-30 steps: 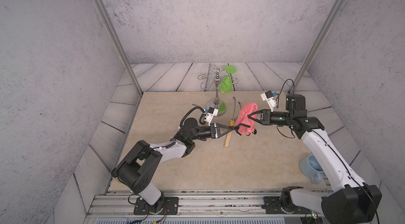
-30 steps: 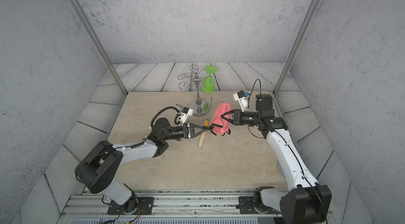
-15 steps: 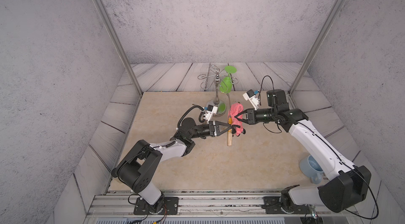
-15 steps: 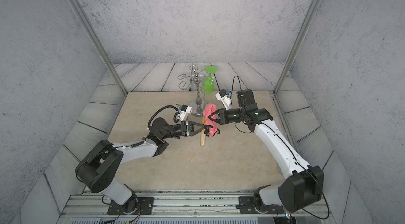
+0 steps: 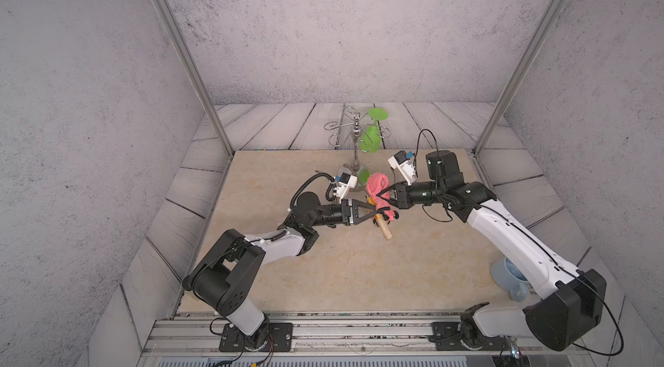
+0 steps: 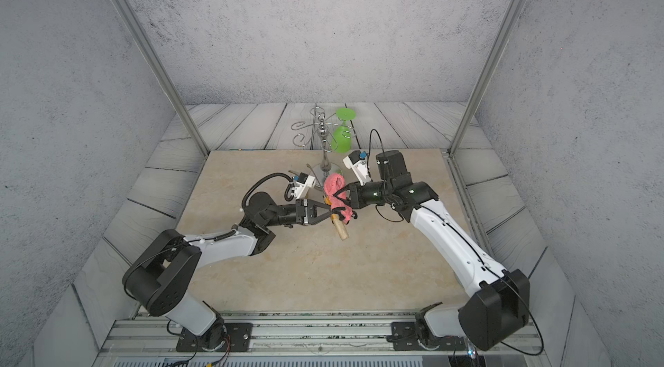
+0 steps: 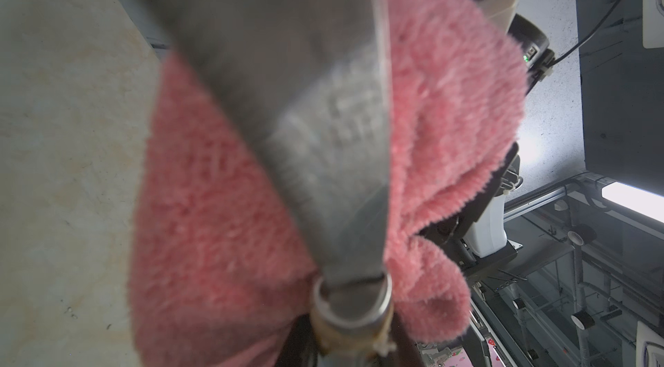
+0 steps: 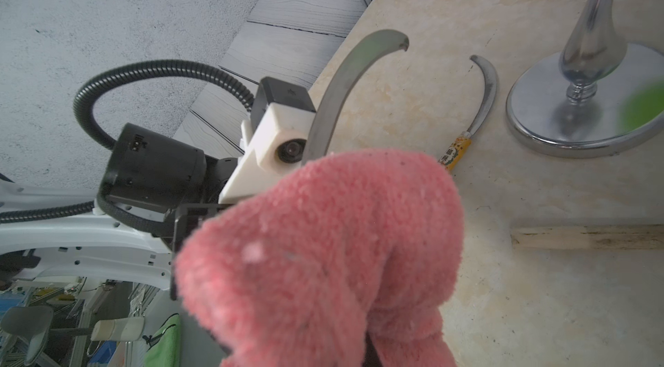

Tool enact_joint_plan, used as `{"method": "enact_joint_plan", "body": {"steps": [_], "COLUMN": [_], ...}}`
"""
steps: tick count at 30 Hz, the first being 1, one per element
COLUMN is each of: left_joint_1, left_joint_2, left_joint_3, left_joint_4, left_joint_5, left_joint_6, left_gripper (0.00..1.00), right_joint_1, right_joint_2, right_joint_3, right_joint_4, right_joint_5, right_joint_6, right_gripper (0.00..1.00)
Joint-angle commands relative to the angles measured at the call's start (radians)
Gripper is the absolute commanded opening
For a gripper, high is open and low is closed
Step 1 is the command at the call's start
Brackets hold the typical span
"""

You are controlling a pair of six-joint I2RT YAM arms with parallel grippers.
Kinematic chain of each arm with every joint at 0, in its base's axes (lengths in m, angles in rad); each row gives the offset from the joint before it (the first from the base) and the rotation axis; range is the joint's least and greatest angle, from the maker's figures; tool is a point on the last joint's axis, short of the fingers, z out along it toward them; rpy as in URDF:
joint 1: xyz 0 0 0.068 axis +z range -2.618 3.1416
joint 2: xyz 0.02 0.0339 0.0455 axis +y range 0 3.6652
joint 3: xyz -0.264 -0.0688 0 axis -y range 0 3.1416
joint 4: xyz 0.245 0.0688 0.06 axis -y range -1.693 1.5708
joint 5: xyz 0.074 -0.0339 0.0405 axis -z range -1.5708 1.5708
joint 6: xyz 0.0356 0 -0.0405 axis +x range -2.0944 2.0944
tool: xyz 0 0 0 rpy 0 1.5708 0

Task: Wipe small sickles with rags
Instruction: Wipe the small sickle.

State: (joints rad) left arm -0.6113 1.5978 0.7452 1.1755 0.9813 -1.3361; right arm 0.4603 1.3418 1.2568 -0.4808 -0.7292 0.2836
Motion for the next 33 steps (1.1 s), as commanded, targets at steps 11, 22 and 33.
{"method": "enact_joint_plan", "body": {"steps": [11, 22, 33], "left_joint_1": [0.074, 0.100, 0.101], "left_joint_2": [-0.094, -0.129, -0.224], "left_joint_3": [0.039, 0.037, 0.008], "left_joint_4": [-0.010, -0.118, -0.273], "left_joint_5": [-0.091, -0.099, -0.018], "left_joint_6": [0.088, 0.165, 0.223], "left_gripper": [0.00, 0.00, 0.00], "right_joint_1": [0.112, 0.182, 0.026], "right_joint_2": [-0.118, -0.221, -0.261], "right_joint_3": [-0.157, -0.275, -0.266], "right_joint_4": [-0.079, -0.093, -0.212], "right_joint_5": [-0.038, 0.019, 0.172], "right_joint_6": [0.035, 0.046, 0.008], "right_gripper": [0.17, 0.17, 0.15]}}
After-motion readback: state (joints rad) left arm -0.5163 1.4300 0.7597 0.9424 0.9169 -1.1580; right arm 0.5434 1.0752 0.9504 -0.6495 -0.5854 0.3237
